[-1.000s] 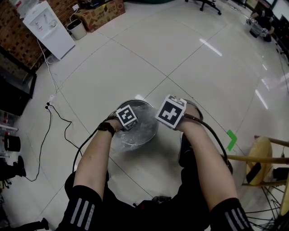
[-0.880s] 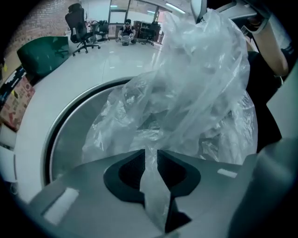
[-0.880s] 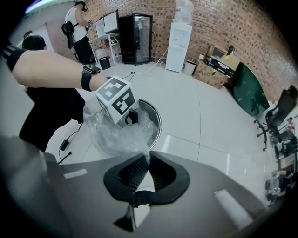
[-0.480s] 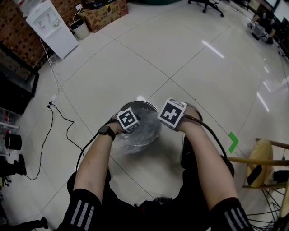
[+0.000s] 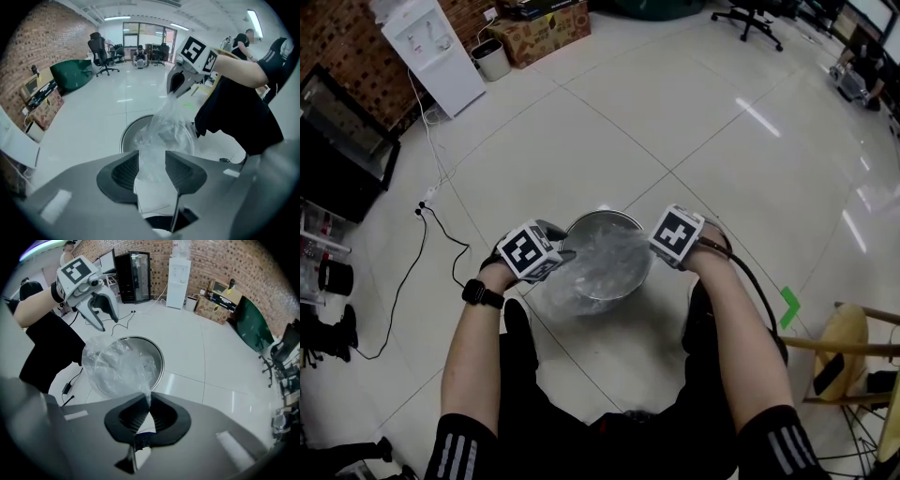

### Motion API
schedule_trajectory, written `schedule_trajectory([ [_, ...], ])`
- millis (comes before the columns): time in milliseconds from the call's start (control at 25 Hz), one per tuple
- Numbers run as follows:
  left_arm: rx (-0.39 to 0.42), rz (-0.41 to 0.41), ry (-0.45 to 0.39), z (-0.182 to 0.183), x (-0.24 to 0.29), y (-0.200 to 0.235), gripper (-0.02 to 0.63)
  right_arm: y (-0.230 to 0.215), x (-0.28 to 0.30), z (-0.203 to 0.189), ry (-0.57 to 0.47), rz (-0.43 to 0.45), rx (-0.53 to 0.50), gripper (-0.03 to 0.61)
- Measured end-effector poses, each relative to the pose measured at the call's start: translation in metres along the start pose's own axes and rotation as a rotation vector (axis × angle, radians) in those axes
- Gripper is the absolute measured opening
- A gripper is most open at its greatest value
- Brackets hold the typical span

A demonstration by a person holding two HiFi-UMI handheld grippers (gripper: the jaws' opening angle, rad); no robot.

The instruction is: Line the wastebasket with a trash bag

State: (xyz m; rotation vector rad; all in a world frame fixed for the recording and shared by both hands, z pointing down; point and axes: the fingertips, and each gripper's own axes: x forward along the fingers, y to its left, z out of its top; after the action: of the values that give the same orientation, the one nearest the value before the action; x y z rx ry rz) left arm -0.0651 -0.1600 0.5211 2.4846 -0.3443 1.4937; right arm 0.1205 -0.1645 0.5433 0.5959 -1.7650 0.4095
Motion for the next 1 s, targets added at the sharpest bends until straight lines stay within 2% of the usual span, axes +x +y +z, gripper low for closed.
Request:
schedule_trajectory([
  [80,-0.011,-0.015,0.077,-0.030,0.012,-0.007,0.176,-0.002,0.000,-0.003,-0.002,0.001,0.012,0.008],
  [200,0.024,-0.056,0.181,-0.062,0.036,-0.019,0.178,0.000,0.000,0.000,-0.020,0.032,0.035,0.008],
  [360,0.088,-0.093,0.155,-0.044,0.039,-0.035,0.176,-0.005,-0.001,0.005,-0.021,0.041,0.059,0.008],
  [560,0.053,-0.180,0.107,-0.017,0.032,-0.059,0.184,-0.006,-0.002,0.009,-0.019,0.045,0.056,0.008],
  [680,0.088,-0.110,0.175,-0.026,0.047,-0.048,0.178,-0.008,-0.003,0.008,-0.002,0.035,0.061,0.008],
  [800,0.101,-0.073,0.248,-0.047,0.060,-0.038,0.126,-0.003,0.001,0.010,-0.012,0.058,0.066,0.008],
  [840,0.099,-0.077,0.254,-0.051,0.062,-0.038,0.093,-0.002,0.003,0.011,-0.016,0.065,0.066,0.008],
  [880,0.098,-0.079,0.260,-0.054,0.063,-0.037,0.022,-0.002,0.004,0.010,-0.014,0.067,0.067,0.008],
  [920,0.098,-0.074,0.271,-0.058,0.061,-0.035,-0.005,-0.003,0.005,0.009,-0.010,0.065,0.072,0.008],
  [1000,0.070,-0.043,0.267,-0.061,0.053,-0.022,-0.006,-0.006,0.006,0.007,-0.013,0.062,0.091,0.008],
])
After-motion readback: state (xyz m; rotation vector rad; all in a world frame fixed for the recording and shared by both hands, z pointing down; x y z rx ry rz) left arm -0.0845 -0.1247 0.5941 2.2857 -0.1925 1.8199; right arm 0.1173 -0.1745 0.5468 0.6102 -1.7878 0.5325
